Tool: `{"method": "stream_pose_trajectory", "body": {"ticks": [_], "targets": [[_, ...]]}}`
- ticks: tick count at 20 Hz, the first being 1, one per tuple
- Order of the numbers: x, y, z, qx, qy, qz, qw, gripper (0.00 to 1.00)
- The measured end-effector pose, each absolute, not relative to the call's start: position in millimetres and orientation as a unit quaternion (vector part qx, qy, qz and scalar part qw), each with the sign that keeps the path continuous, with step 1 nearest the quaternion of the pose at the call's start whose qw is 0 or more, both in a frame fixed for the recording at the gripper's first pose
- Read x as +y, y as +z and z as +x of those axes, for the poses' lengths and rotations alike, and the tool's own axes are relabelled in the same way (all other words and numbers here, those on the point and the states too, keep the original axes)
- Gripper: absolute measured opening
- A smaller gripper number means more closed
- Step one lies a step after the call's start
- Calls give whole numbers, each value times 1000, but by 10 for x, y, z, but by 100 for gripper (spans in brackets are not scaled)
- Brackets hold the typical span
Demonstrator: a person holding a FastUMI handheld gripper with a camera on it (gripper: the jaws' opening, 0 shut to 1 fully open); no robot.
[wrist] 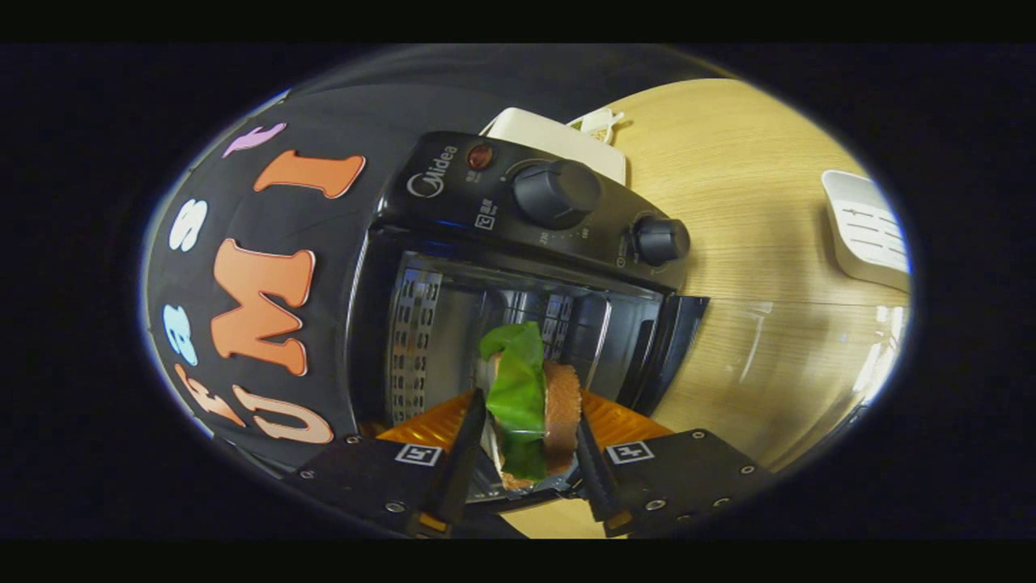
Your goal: Open the toaster oven, put the food inside, and close the toaster oven door.
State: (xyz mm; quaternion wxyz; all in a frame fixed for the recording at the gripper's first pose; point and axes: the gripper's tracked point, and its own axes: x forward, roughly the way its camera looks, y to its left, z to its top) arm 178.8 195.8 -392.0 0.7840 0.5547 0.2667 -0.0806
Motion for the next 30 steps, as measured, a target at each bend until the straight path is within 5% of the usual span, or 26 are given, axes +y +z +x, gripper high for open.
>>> {"method": "stream_pose_trajectory", "body": {"ticks": [2,5,18,24,30], "targets": [[1938,-3995,1714,281,-94,541,787,62],[1974,-4066,1675,296,-89,528,791,97],[2043,-3761,816,332,-14,428,841,98],[1914,-3812,15,386,47,260,884,98],[1498,-4273,-516,440,41,54,896,99]]}}
